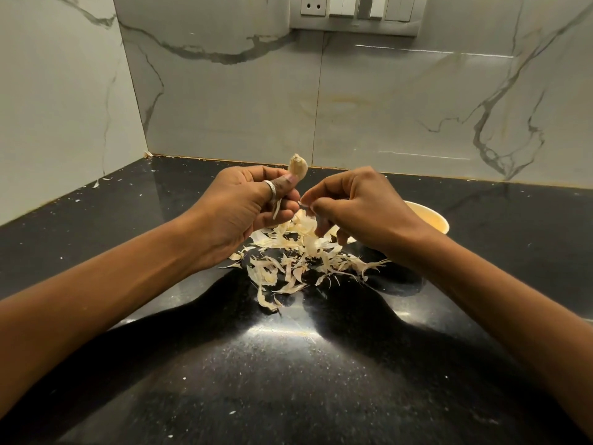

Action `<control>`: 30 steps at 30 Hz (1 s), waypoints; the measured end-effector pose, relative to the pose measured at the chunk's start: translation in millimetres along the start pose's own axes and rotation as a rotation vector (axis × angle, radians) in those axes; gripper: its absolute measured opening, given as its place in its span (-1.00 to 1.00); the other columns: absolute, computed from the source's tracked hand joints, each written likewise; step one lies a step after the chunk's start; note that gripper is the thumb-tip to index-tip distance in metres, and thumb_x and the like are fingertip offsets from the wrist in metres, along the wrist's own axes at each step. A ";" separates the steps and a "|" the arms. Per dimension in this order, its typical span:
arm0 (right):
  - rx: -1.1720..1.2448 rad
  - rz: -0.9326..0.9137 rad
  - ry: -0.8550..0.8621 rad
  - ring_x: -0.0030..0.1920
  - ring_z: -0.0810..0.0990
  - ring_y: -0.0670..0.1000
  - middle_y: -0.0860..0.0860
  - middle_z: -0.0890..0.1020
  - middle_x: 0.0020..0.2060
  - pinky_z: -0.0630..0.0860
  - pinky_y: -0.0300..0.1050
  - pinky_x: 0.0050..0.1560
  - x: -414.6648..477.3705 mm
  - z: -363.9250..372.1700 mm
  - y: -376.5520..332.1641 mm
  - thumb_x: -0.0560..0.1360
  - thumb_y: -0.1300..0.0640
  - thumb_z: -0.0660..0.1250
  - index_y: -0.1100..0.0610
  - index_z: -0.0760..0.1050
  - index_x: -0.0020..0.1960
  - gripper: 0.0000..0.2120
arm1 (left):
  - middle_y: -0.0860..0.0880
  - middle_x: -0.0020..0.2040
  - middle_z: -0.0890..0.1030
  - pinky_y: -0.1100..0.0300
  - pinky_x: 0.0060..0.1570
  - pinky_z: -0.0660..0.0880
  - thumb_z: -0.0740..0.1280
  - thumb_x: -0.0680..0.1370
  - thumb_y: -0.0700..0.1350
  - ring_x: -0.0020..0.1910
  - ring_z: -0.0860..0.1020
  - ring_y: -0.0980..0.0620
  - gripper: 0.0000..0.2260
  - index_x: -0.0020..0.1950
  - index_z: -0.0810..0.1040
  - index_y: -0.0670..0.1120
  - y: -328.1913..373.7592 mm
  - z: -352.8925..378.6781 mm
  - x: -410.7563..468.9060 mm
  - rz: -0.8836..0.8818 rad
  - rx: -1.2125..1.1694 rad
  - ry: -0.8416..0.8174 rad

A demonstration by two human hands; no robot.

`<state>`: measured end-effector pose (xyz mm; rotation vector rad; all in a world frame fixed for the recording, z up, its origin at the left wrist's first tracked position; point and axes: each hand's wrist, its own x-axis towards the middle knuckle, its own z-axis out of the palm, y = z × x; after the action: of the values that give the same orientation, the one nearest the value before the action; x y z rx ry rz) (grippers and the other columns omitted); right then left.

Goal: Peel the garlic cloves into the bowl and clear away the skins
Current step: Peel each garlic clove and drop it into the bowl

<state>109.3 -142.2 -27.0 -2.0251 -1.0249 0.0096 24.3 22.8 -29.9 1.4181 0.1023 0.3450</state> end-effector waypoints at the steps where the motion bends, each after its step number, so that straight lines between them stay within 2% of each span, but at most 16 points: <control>1: -0.015 -0.002 0.022 -0.36 0.68 -0.15 0.06 0.72 -0.26 0.52 -0.30 -0.41 0.3 -1.1 -0.1 0.57 0.25 0.35 0.18 0.68 0.00 -0.87 | -0.07 -0.28 0.66 0.32 -0.34 0.59 0.40 0.49 -0.14 -0.35 0.62 0.10 -0.82 0.03 0.59 -0.21 -1.1 0.7 -0.4 -0.001 0.019 -0.006; 4: -0.030 -0.002 0.086 -0.47 0.60 -0.21 0.07 0.70 -0.26 0.50 -0.31 -0.44 1.5 -3.1 0.4 0.55 0.24 0.40 0.20 0.65 -0.05 -0.94 | -0.08 -0.28 0.67 0.32 -0.34 0.58 0.43 0.45 -0.12 -0.34 0.64 0.10 -0.79 0.01 0.60 -0.21 -3.1 1.7 -0.8 0.004 0.068 -0.004; 7: 0.024 -0.050 0.166 -0.31 0.70 -0.11 0.05 0.69 -0.16 0.62 -0.24 -0.36 2.6 -0.9 1.3 0.53 0.19 0.47 0.22 0.61 0.05 -0.86 | -0.08 -0.26 0.68 0.33 -0.32 0.58 0.42 0.51 -0.13 -0.32 0.64 0.10 -0.83 0.03 0.61 -0.21 -4.8 0.9 0.3 0.018 0.105 0.001; 10: 0.119 -0.088 0.184 -0.20 0.74 -0.03 0.09 0.72 -0.11 0.70 -0.10 -0.20 3.2 -0.7 1.7 0.58 0.18 0.41 0.24 0.63 0.13 -0.83 | -0.10 -0.25 0.68 0.30 -0.30 0.59 0.40 0.56 -0.18 -0.31 0.63 0.08 -0.86 0.07 0.60 -0.21 -6.9 2.2 -1.0 0.021 0.119 -0.019; 13: 0.125 -0.129 0.169 -0.15 0.75 -0.02 0.06 0.74 -0.13 0.71 -0.05 -0.09 3.4 -0.6 2.4 0.58 0.15 0.42 0.20 0.68 0.09 -0.85 | -0.13 -0.20 0.70 0.23 -0.28 0.61 0.35 0.61 -0.23 -0.27 0.65 0.05 -0.89 0.11 0.59 -0.19 -8.3 4.8 -4.2 0.024 0.156 -0.057; 17: 0.098 -0.156 0.167 -0.07 0.74 -0.03 0.02 0.75 -0.09 0.69 0.01 0.03 4.5 -0.3 5.1 0.57 0.16 0.43 0.17 0.70 0.08 -0.86 | -0.15 -0.07 0.72 0.18 -0.32 0.62 0.36 0.61 -0.20 -0.15 0.71 -0.01 -0.85 0.17 0.59 -0.17 -6.4 3.6 -7.3 0.050 0.237 -0.094; 19: 0.103 -0.156 0.160 -0.06 0.74 -0.03 0.02 0.75 -0.07 0.69 0.01 0.05 5.0 -1.2 5.8 0.55 0.16 0.44 0.17 0.69 0.09 -0.85 | -0.13 -0.05 0.73 0.18 -0.34 0.62 0.39 0.58 -0.19 -0.11 0.71 0.01 -0.83 0.16 0.61 -0.16 -5.5 2.4 -7.8 0.075 0.266 -0.084; 23: 0.119 -0.159 0.134 -0.05 0.74 -0.04 0.05 0.74 -0.04 0.68 -0.09 0.05 4.6 -1.9 4.8 0.57 0.23 0.40 0.17 0.68 0.10 -0.87 | -0.10 -0.05 0.71 0.22 -0.34 0.60 0.44 0.54 -0.17 -0.19 0.67 0.15 -0.82 0.11 0.68 -0.17 -5.5 0.4 -6.4 0.132 0.325 -0.032; 27: 0.174 -0.150 0.104 -0.06 0.75 -0.01 0.09 0.73 -0.06 0.67 -0.18 -0.01 3.6 -3.0 3.5 0.60 0.29 0.35 0.20 0.67 0.08 -0.86 | -0.11 -0.04 0.73 0.26 -0.31 0.60 0.45 0.52 -0.20 -0.14 0.68 0.06 -0.85 0.07 0.69 -0.16 -4.8 -0.7 -5.1 0.129 0.313 -0.040; 30: 0.167 -0.147 0.103 -0.07 0.75 0.01 0.10 0.73 -0.06 0.68 -0.11 0.03 3.7 -4.6 3.6 0.60 0.27 0.35 0.21 0.66 0.08 -0.87 | -0.07 -0.07 0.74 0.27 -0.30 0.60 0.44 0.52 -0.24 -0.13 0.70 0.06 -0.84 0.08 0.69 -0.16 -4.5 -0.4 -5.2 0.139 0.312 -0.060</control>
<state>115.7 -144.0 -25.3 -1.7782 -1.0688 -0.0832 20.0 21.2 -35.1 1.7483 0.0077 0.4132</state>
